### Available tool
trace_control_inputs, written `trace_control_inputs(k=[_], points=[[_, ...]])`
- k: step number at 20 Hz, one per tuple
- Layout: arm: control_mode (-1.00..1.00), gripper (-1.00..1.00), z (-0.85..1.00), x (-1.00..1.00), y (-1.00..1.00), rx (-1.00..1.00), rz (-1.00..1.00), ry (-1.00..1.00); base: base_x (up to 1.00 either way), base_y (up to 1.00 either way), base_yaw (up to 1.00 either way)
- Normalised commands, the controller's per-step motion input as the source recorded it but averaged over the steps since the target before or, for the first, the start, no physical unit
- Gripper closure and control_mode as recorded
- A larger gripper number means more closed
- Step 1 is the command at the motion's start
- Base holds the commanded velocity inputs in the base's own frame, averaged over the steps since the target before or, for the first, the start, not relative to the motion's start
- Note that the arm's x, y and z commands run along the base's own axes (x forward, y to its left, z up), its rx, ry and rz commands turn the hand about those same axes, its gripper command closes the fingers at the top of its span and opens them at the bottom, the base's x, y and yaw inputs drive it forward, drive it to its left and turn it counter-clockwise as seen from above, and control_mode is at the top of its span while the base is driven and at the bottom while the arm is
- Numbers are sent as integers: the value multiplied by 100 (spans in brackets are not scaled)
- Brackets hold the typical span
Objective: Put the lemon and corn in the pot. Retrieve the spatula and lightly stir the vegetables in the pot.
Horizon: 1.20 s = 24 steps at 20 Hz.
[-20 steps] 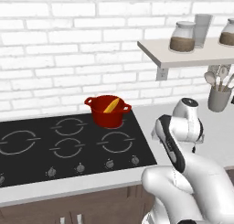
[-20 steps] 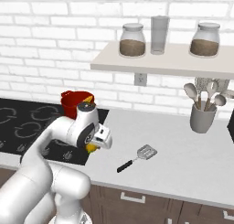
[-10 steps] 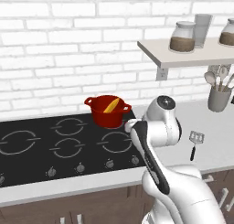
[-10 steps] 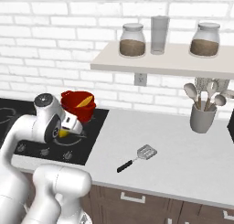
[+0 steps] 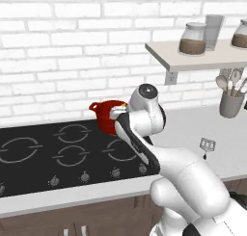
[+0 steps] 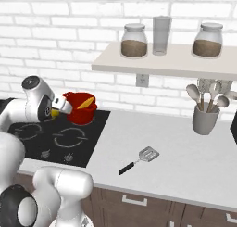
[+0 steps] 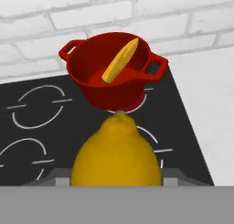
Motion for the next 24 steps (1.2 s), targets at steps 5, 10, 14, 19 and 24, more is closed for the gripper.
trace_control_inputs(k=[5,10,14,19,24], points=[[-100,100,21,98,7,0,-2,0,0,0,0],[-100,100,1,99,1,0,-5,4,0,0,0],[-100,100,-10,85,0,-1,-5,0,0,0,0],[-100,100,-33,73,4,-5,-5,4,0,0,0],[-100,100,-45,59,1,-7,-7,8,0,0,0]])
